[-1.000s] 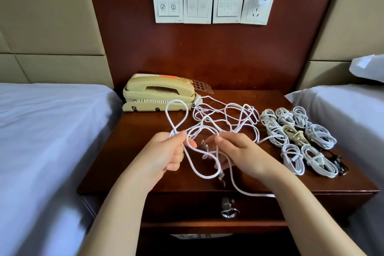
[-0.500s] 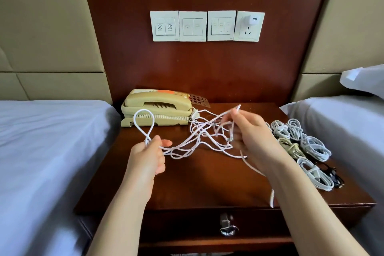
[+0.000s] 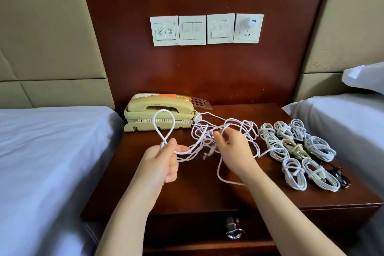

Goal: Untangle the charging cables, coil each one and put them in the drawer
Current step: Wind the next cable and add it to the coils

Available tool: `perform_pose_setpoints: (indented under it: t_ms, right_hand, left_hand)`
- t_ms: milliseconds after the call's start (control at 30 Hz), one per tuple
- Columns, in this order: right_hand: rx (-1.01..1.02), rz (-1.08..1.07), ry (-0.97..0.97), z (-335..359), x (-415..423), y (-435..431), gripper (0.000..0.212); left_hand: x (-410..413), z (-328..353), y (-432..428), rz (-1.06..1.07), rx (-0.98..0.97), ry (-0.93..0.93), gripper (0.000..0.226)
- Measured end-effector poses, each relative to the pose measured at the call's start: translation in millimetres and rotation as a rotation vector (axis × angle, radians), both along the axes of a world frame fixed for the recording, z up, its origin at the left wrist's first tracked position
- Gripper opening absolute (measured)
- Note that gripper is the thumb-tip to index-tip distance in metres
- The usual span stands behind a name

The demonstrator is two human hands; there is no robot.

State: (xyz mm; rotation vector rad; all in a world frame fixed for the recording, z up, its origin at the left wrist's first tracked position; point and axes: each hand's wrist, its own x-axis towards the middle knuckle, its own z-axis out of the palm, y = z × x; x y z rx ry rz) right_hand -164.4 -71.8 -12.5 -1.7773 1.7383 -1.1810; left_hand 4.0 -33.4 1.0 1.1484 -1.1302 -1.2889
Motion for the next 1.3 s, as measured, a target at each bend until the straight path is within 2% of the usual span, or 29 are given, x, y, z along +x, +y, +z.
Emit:
perform_pose_setpoints:
  t_ms: [100, 167, 200, 267, 333, 367, 433, 533, 600, 700, 800, 933, 1100, 1233, 1300]
  right_hand:
    - [-0.039, -0.154, 0.350, 0, -1, 6, 0.039]
    - [-0.003, -0.191, 0.434, 4, -4, 11, 0.045]
    - [0.043, -0.216, 0.443, 7, -7, 14, 0.049]
    - [0.057, -0.295, 0.488, 14, -12, 17, 0.051]
    - [-0.064, -0.324, 0.455, 20, -15, 19, 0.048]
    - [-0.140, -0.268, 0.354, 22, -15, 20, 0.047]
    - [-0.247, -0.022, 0.061, 25, -8, 23, 0.043]
    - [-0.180, 0.345, -0.246, 29, 9, 31, 0.022]
    - [-0.098, 0.462, -0.281, 28, 16, 33, 0.023]
    - [-0.034, 0.447, -0.340, 27, 18, 31, 0.025]
    - [0.069, 0.391, -0.598, 29, 11, 29, 0.027]
    - [0.259, 0.436, -0.863, 28, 0, 27, 0.022]
    - [0.220, 0.456, -0.884, 27, -7, 23, 0.028]
    - [0.221, 0.498, -1.144, 27, -5, 25, 0.025]
    - [0.226, 0.507, -1.211, 26, -3, 26, 0.025]
  left_hand:
    - [2, -8, -3, 0.082, -0.034, -0.361, 0.043]
    - [4, -11, -3, 0.128, -0.065, -0.663, 0.048]
    - [5, -11, -3, 0.139, -0.065, -0.747, 0.050]
    - [7, -11, -3, 0.129, -0.063, -0.791, 0.051]
    - [8, -11, -4, 0.101, -0.063, -0.761, 0.050]
    - [8, -11, -5, 0.080, -0.048, -0.720, 0.048]
    - [6, -12, -6, 0.001, 0.017, -0.605, 0.044]
    - [1, -15, -5, -0.132, 0.093, -0.530, 0.042]
    - [-1, -16, -4, -0.168, 0.106, -0.555, 0.042]
    - [-1, -14, -2, -0.212, 0.113, -0.531, 0.040]
    - [0, -7, 2, -0.280, 0.093, -0.409, 0.037]
    - [2, -2, 6, -0.338, 0.060, -0.351, 0.036]
    - [-3, 3, 10, -0.387, 0.063, -0.242, 0.042]
    - [-3, 5, 11, -0.429, 0.056, -0.187, 0.045]
    - [-3, 5, 11, -0.444, 0.062, -0.171, 0.049]
